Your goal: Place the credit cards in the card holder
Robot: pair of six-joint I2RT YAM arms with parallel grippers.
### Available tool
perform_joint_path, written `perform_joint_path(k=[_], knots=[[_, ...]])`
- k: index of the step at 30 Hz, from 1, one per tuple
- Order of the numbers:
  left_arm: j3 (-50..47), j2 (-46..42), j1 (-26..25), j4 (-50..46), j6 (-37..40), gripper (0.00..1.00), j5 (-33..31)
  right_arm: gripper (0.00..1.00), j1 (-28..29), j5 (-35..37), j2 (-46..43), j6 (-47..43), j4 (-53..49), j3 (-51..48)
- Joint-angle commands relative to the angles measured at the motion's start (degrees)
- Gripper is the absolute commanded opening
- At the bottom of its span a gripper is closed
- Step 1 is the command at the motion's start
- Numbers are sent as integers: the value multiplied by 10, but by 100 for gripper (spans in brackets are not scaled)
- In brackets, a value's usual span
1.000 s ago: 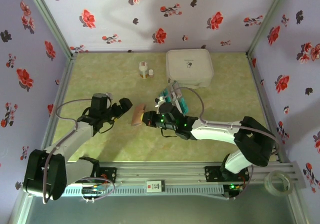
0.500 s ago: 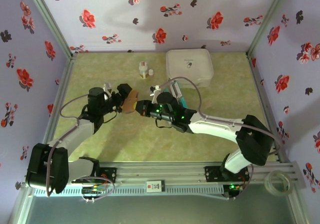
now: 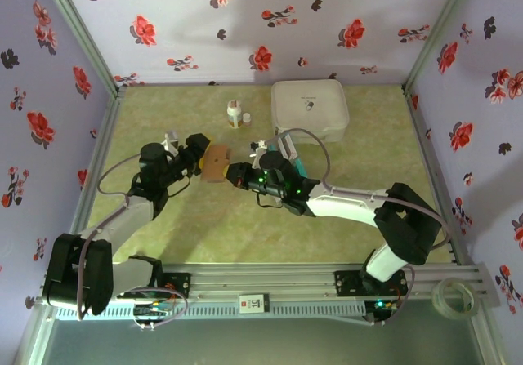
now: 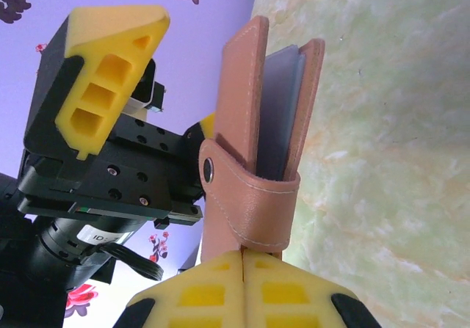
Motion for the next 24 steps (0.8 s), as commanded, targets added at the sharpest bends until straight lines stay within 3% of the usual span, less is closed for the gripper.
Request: perform_joint_path(k=[1, 15, 21, 24], knots=[[-9, -7, -1, 36, -10, 68, 17, 0, -3, 0, 4, 6, 25, -8], [-31, 13, -1, 48, 1, 43, 18, 0, -8, -5, 15, 7, 27, -5], [-42, 24, -1, 67, 9, 26, 20, 0, -9, -11, 27, 10, 28, 2], [-44, 28, -1, 70, 22, 13, 20, 0, -9, -13, 31, 9, 25, 5]])
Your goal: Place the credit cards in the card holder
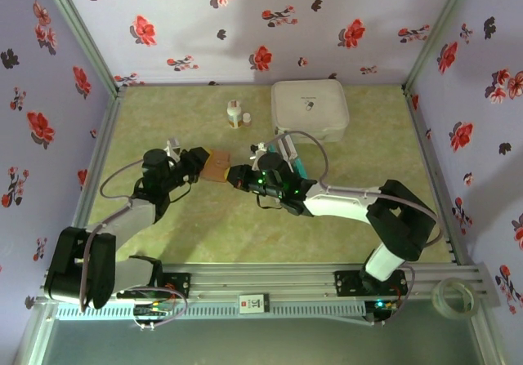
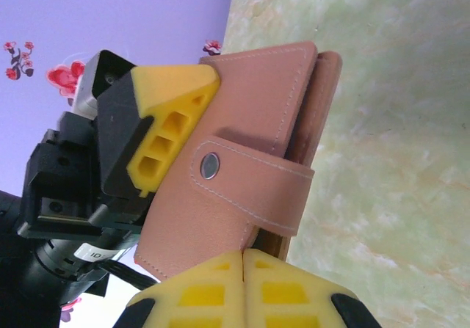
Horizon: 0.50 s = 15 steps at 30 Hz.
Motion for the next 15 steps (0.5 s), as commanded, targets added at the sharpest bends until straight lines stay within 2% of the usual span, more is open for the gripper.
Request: perform_joint_path(k=[1, 3, 4, 6, 10, 15], knots=[[-6, 4, -1, 32, 24, 9, 19, 0, -6, -11, 4, 4, 16, 8], [-7, 3, 0, 31, 36, 5, 19, 0, -9, -11, -2, -2, 0, 6], [-8, 1, 0, 30, 47, 3, 19, 7, -10, -6, -12, -10, -18, 3], [-9, -4, 0, 21, 71, 2, 19, 26, -10, 17, -37, -34, -68, -1], [-7, -27, 0, -19, 138, 2, 16, 51, -9, 64, -75, -94, -191, 23], [-18, -46, -1, -44, 156, 2, -1, 63, -7, 96, -62, -153, -299, 92]])
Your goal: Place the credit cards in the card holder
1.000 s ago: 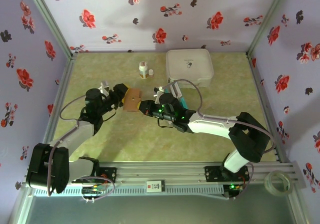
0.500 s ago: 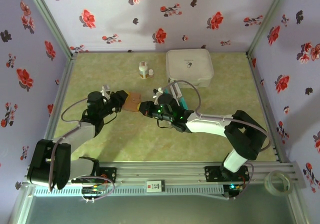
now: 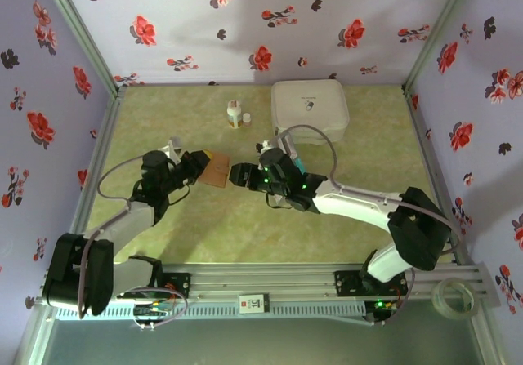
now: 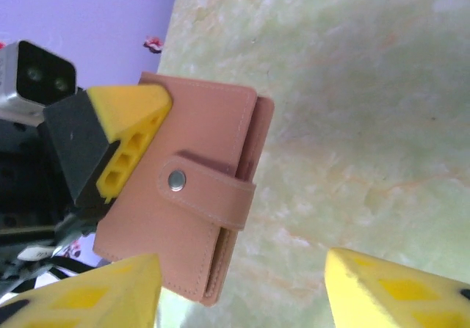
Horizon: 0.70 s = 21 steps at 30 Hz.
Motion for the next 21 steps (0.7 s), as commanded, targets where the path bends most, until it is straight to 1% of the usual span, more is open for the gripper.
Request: perform_joint_path(k=[1, 5, 9, 15, 21], knots=[[-12, -17, -1, -14, 33, 2, -9, 64, 1, 42, 9, -64, -98, 58], [-20, -20, -1, -5, 1, 2, -18, 66, 12, 57, 51, -93, -129, 115], [-26, -32, -3, -5, -24, 1, -35, 66, 28, 75, 86, -112, -136, 153], [-31, -46, -4, -8, -48, 1, -56, 66, 42, 80, 132, -125, -141, 197], [-31, -48, -6, -4, -58, 0, -63, 66, 51, 89, 167, -132, -127, 219]])
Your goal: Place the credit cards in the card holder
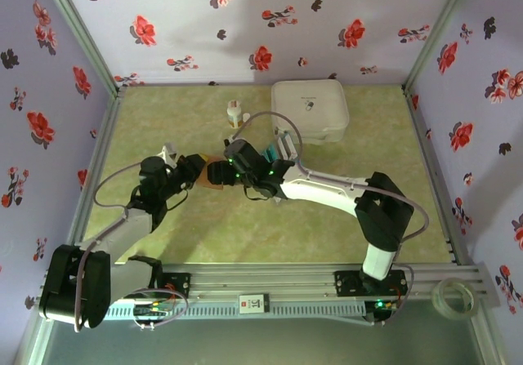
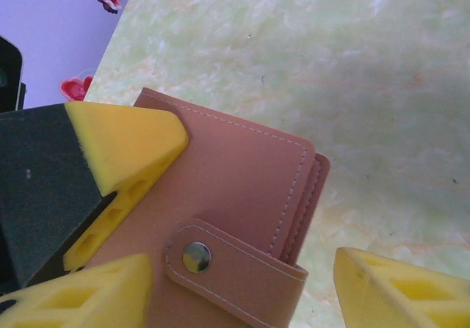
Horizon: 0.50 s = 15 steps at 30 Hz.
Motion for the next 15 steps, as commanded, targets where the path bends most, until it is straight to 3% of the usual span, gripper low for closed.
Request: perform_joint_path(k=[1, 7, 15], knots=[[-2, -11, -5, 10, -14, 0, -13, 66, 5, 21, 18, -16, 8, 21], [-5, -15, -8, 12, -20, 0, -22, 62, 6, 66, 39, -17, -8, 19], [-9, -17, -10, 8, -13, 0, -30, 49, 4, 220, 4, -12, -129, -24]])
